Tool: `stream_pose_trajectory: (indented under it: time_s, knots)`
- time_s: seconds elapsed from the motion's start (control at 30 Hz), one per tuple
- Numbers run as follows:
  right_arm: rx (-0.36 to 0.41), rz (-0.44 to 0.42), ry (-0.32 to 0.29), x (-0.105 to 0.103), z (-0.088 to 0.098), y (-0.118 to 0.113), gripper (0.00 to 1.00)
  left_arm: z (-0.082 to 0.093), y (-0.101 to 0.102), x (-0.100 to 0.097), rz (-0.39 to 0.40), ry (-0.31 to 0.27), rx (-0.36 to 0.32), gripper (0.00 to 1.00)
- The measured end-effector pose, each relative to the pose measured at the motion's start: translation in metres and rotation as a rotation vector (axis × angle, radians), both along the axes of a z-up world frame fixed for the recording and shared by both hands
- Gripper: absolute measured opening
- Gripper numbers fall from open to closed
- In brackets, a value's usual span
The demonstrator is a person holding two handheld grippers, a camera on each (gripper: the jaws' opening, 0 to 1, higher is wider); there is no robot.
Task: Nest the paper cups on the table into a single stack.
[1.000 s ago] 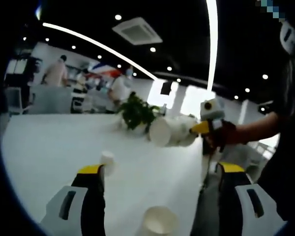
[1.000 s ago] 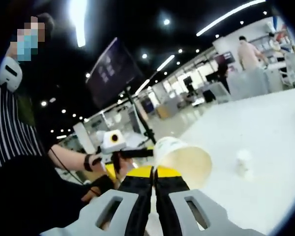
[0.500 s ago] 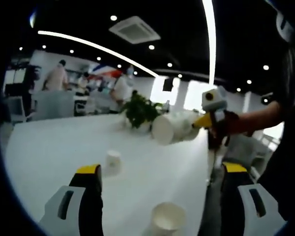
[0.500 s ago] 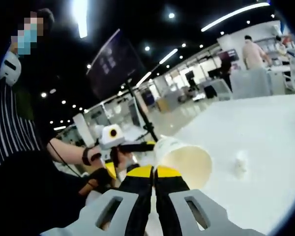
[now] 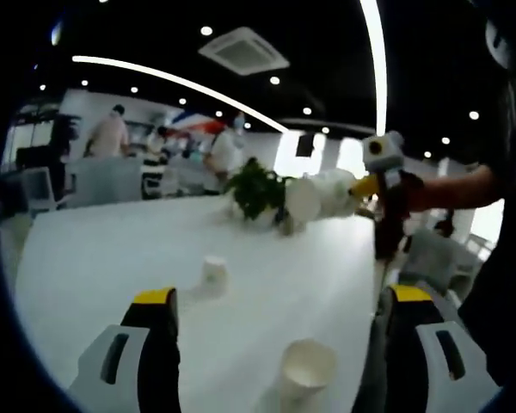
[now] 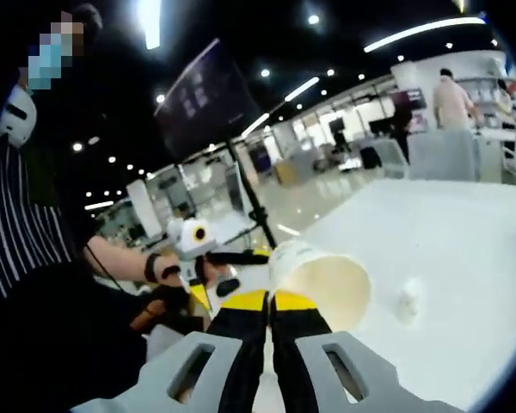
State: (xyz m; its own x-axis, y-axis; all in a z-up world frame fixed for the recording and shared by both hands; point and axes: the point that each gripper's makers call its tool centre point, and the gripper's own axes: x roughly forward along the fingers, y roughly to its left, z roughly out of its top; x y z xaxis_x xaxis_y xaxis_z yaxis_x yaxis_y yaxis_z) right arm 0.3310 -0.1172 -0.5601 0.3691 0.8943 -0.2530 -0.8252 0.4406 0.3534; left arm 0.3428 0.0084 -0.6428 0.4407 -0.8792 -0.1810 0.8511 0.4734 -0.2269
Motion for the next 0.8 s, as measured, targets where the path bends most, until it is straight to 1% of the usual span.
stream_pose_trajectory:
  time_s: [0.1,0.13,0.17,0.2,0.23,0.27,0.3,0.33,0.37,0.4,0.47,0.53,0.57,0.63,0.73,0.77,0.8]
  knots:
    - [-0.027,0.016,-0.015,0.001,0.008,-0.001,0.0,0.001,0.004,-0.001,0.015,0.0,-0.009,0.98]
    - [-0.055,0.025,-0.025,0.001,0.01,-0.001,0.0,0.001,0.006,-0.001,0.022,0.0,-0.01,0.98]
    - [-0.09,0.033,-0.035,0.001,0.01,-0.003,0.0,0.0,0.007,-0.001,0.026,0.001,-0.009,0.98]
    - [-0.17,0.053,-0.053,0.001,0.007,-0.006,0.0,0.0,0.009,-0.001,0.03,0.002,-0.012,0.98]
    - [-0.226,0.067,-0.072,0.001,0.006,-0.007,0.0,-0.001,0.01,-0.001,0.033,0.002,-0.013,0.98]
    - [-0.242,0.09,-0.136,0.003,0.014,-0.004,0.0,0.0,0.011,-0.002,0.037,0.003,-0.014,0.98]
    - [-0.22,0.1,-0.145,0.002,0.019,0.0,0.0,0.0,0.012,-0.003,0.037,0.003,-0.014,0.98]
    - [-0.201,0.099,-0.109,0.001,0.022,0.001,0.0,0.0,0.012,-0.003,0.039,0.004,-0.013,0.98]
    - [-0.211,0.102,-0.1,0.001,0.022,0.002,0.0,-0.001,0.014,-0.004,0.041,0.003,-0.013,0.98]
    - [-0.24,0.124,-0.128,0.0,0.021,0.003,0.0,-0.002,0.014,-0.004,0.044,0.006,-0.012,0.98]
    - [-0.266,0.137,-0.126,-0.002,0.02,0.006,0.0,-0.004,0.017,-0.005,0.047,0.009,-0.013,0.98]
    - [-0.287,0.165,-0.138,-0.006,0.02,0.011,0.0,-0.005,0.019,-0.006,0.048,0.008,-0.01,0.98]
    - [-0.32,0.207,-0.153,-0.01,0.018,0.015,0.0,-0.006,0.02,-0.006,0.048,0.009,-0.008,0.98]
    - [-0.304,0.228,-0.137,-0.014,0.023,0.02,0.0,-0.008,0.021,-0.008,0.05,0.016,-0.003,0.98]
    - [-0.337,0.273,-0.142,-0.017,0.027,0.024,0.0,-0.013,0.024,-0.011,0.057,0.03,-0.013,0.98]
    - [-0.381,0.301,-0.153,-0.019,0.026,0.024,0.0,-0.014,0.024,-0.012,0.057,0.03,-0.013,0.98]
    - [-0.398,0.315,-0.168,-0.02,0.026,0.025,0.0,-0.015,0.024,-0.012,0.059,0.029,-0.012,0.98]
